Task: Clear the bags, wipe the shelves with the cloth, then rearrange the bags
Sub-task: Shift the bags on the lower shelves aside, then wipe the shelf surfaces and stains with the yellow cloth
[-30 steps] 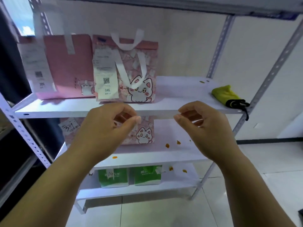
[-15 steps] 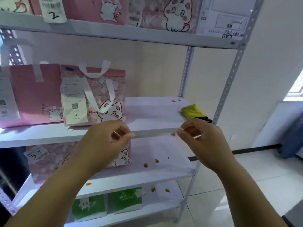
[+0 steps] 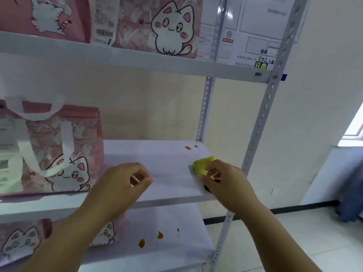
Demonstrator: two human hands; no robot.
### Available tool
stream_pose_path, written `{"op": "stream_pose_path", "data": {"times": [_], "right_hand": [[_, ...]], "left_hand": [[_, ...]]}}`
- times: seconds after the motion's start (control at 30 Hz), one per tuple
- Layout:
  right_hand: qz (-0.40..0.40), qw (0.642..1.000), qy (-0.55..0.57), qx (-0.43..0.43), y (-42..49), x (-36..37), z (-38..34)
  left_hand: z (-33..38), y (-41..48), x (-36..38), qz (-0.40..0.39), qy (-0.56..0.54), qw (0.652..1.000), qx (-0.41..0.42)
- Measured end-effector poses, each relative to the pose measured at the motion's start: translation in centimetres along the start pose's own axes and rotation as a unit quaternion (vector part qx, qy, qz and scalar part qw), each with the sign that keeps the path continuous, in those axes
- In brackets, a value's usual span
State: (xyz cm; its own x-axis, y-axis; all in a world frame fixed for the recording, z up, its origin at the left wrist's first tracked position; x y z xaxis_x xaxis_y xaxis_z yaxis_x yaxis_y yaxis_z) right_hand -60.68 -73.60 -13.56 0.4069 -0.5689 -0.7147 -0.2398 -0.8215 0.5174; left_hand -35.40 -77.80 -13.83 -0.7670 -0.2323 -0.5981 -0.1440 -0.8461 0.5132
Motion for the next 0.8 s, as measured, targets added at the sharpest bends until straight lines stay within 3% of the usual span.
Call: {"op": "stream_pose_path", "data": {"times": [0.33,0.5,0.8], "right_hand": [[-0.122,0.974,-0.178,0.063,6.9,7.2,6.9],[-0.203,0.952,-0.167,0.156,8.0,10.0,8.9],[-0.186,0.927,-0.238,0.222,9.2,12.7,8.3]], "left_hand": [[-1.0,4.5,5.1,-0.022,0.031,0.999,-0.029],[-1.8,5.7,6.5,-0.045,0.037,0.998,-0.036],[-3.1,5.5,7.3,-0.057,0.033,0.997,-0.044]]}}
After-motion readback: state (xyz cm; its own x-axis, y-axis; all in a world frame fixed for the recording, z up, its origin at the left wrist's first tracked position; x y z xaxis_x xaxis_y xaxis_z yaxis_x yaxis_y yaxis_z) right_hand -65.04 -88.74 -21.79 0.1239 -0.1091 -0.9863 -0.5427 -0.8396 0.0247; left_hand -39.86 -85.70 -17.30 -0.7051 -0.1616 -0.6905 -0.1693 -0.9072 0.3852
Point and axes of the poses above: each hand's wrist, its own y-axis towards the middle knuckle, its own x-axis out of the palm, z = x × y, the point moved 1 cm from there along y, towards the middle knuckle, and after that the axes turned 10 degrees about z, right-handed, at the moved point
